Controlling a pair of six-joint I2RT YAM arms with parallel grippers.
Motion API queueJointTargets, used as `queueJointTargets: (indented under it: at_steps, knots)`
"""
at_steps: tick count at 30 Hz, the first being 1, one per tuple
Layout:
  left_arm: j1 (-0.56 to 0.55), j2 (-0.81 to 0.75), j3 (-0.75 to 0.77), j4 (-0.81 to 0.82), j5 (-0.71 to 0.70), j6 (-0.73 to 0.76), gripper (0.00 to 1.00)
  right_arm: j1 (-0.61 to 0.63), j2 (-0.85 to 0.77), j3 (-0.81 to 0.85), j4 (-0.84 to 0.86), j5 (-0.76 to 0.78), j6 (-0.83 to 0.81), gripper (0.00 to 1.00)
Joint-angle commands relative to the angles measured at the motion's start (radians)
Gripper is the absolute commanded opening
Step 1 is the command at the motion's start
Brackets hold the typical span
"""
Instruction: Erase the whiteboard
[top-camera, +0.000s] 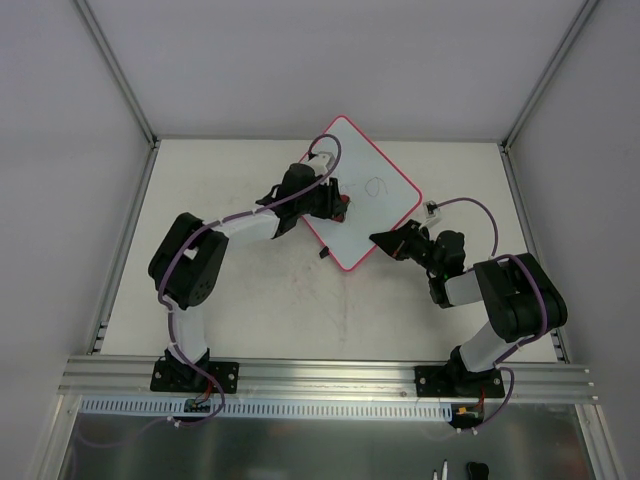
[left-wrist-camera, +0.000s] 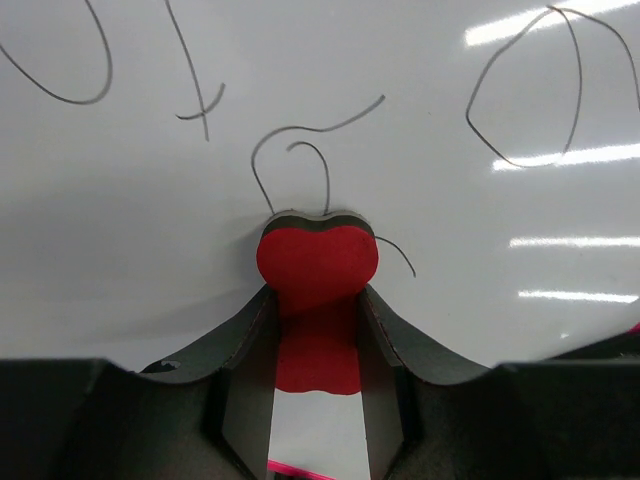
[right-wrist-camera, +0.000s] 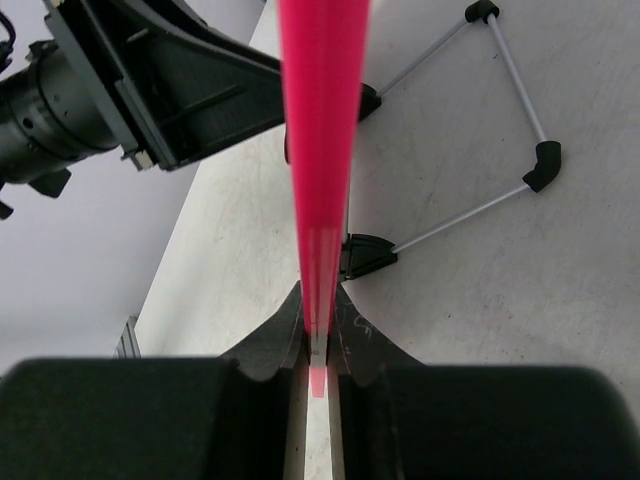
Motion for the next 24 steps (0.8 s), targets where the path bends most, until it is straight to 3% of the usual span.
queueJointTargets:
  at_steps: [1,24]
  knots:
    - [-0.078,-0.005,-0.074,0.012,0.023,-0.021,0.32,0.020,-0.017,0.041,0.258,-0.052,-0.039,0.00]
    - [-0.151,0.024,-0.033,0.029,0.079,0.048,0.31,0.021,-0.023,0.040,0.258,-0.057,-0.042,0.00]
